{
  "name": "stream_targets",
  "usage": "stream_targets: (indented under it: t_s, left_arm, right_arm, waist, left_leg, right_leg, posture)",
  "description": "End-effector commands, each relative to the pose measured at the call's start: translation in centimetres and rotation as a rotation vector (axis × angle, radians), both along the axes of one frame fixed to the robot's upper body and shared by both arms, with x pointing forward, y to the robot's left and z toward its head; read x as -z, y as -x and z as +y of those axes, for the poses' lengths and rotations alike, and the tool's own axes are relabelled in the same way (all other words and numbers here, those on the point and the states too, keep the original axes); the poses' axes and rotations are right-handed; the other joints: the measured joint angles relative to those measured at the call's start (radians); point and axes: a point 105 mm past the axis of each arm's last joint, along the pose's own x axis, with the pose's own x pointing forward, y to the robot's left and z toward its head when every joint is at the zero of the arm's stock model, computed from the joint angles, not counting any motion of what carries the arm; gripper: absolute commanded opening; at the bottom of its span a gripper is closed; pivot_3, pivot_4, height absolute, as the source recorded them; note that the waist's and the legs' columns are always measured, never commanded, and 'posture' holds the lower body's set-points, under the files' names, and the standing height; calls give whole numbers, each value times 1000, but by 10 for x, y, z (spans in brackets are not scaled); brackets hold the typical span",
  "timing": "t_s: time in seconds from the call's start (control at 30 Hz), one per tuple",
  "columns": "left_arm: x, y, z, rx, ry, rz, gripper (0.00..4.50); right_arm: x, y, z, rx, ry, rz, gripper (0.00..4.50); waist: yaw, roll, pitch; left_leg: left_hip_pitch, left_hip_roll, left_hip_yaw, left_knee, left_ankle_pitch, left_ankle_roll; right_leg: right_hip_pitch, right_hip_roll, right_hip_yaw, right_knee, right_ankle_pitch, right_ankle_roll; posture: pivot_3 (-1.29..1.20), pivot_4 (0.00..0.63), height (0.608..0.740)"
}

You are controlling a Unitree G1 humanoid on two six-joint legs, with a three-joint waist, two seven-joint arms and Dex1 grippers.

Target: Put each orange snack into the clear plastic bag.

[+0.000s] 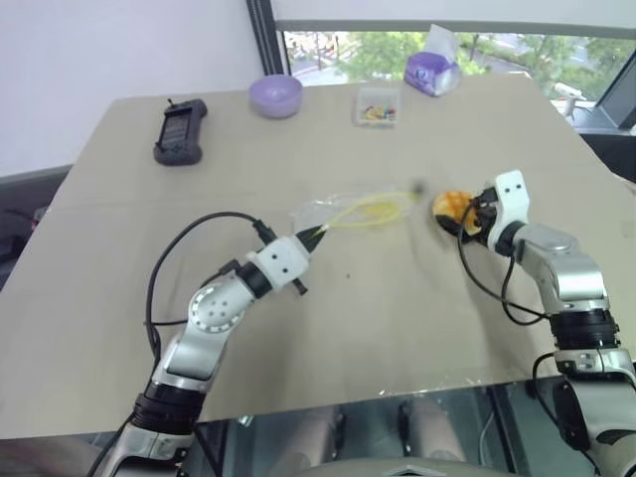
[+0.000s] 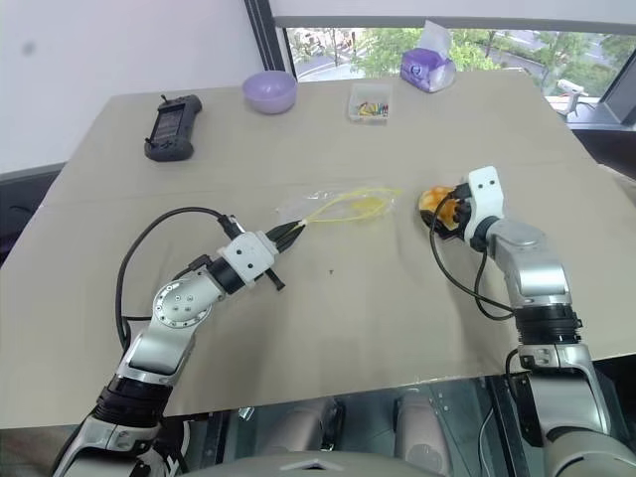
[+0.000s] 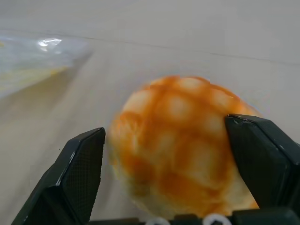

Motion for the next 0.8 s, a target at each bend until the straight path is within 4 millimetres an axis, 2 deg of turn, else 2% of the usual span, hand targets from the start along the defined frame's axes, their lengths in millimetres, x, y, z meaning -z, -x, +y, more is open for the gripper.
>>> stream_targets:
  t_s: [0.03, 0.1, 0.13, 0.33, 0.4, 0.5, 0.63, 0.8]
  left_arm:
    - [-13, 2, 3, -13, 15, -50, 0]
    - [-13, 3, 3, -12, 17, -49, 0]
    - [-13, 3, 3, -12, 17, -49, 0]
    - [-13, 3, 4, -14, 17, -46, 0]
    - [-13, 3, 4, -13, 15, -45, 0]
    - [-12, 2, 3, -12, 13, -43, 0]
    - [-11, 1, 2, -10, 13, -41, 0]
    - [-11, 0, 1, -9, 14, -38, 0]
  right_arm:
    - [25, 3, -11, 34, 98, 73, 4450]
    - [30, 3, -12, 36, 109, 86, 4450]
    - [31, 3, -12, 44, 103, 86, 3902]
    - [21, -2, -10, 57, 45, 54, 1674]
    - [18, -2, -9, 48, 42, 38, 1278]
    - [8, -1, -4, -2, 63, -38, 246]
    - [-22, 3, 9, -122, 117, -198, 246]
    - [-69, 29, 28, -401, 191, -361, 246]
  waist:
    - [0, 0, 0]
    - [0, -1, -1]
    - [0, -1, -1]
    - [-1, -2, -2]
    - [-1, -2, -2]
    - [-2, -2, -2]
    - [-4, -1, -1]
    - [-4, 0, 0]
  left_leg:
    - [0, 0, 0, 0, 0, 0]
    - [1, 0, 0, 0, 0, 0]
    - [1, 0, 0, 0, 0, 0]
    - [2, 0, 0, 0, 0, 0]
    - [2, 0, 0, 0, 0, 0]
    - [2, 0, 0, 0, 0, 0]
    - [1, 0, 0, 0, 0, 0]
    - [0, 0, 1, 0, 0, 0]
  right_leg:
    - [0, 0, 0, 0, 0, 0]
    - [1, 0, 0, 0, 0, 0]
    - [1, 0, 0, 0, 0, 0]
    - [2, 0, 0, 0, 0, 0]
    - [2, 0, 0, 0, 0, 0]
    - [2, 0, 0, 0, 0, 0]
    - [1, 0, 0, 0, 0, 0]
    - [-1, 0, 1, 0, 0, 0]
  posture:
    - [0, 150, 736]
    - [0, 150, 736]
    - [0, 150, 736]
    - [0, 150, 736]
    - [0, 150, 736]
    - [0, 150, 736]
    - [0, 150, 736]
    - [0, 150, 736]
